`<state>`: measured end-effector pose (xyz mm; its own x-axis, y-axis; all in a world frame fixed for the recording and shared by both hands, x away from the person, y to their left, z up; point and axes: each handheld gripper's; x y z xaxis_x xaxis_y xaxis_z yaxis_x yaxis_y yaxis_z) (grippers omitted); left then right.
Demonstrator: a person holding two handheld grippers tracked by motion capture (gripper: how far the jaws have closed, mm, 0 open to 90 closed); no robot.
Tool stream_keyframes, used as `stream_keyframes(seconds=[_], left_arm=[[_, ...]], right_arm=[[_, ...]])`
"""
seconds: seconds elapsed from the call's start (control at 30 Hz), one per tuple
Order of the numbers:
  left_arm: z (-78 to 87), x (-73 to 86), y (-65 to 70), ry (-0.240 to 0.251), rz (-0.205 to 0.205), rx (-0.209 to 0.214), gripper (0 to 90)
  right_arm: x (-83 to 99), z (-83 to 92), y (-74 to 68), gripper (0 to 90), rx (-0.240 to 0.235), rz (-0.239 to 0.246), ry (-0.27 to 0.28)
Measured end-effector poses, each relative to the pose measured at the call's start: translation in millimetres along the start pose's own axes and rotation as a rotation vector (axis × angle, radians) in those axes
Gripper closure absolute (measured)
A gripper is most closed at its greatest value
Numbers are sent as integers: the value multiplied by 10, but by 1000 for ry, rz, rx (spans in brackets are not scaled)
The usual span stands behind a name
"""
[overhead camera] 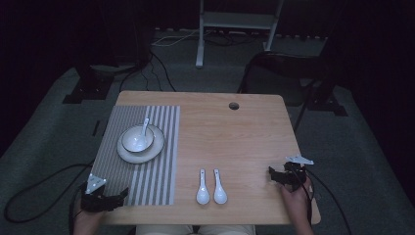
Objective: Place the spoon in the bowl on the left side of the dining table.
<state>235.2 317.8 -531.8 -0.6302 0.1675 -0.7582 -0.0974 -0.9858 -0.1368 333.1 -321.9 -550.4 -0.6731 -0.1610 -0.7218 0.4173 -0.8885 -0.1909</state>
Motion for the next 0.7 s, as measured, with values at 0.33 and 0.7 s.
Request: stream_keyframes(seconds=[0.33,0.7], left_arm=[[94,142,-177,8,52,-54,6],[186,308,-319,-4,108,-96,6]], right_arm=[[0,0,0,128,0,0,0],[0,0,1,128,0,1,0]])
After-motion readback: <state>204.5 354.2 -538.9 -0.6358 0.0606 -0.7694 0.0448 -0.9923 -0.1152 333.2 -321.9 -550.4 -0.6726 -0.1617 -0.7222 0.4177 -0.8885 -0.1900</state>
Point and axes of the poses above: each handheld gripper's, and its own axes: z roughly backward along the jaws, x roughly out of its underside, y roughly to its right, and after that the axes turned 15 degrees about -x, right-handed
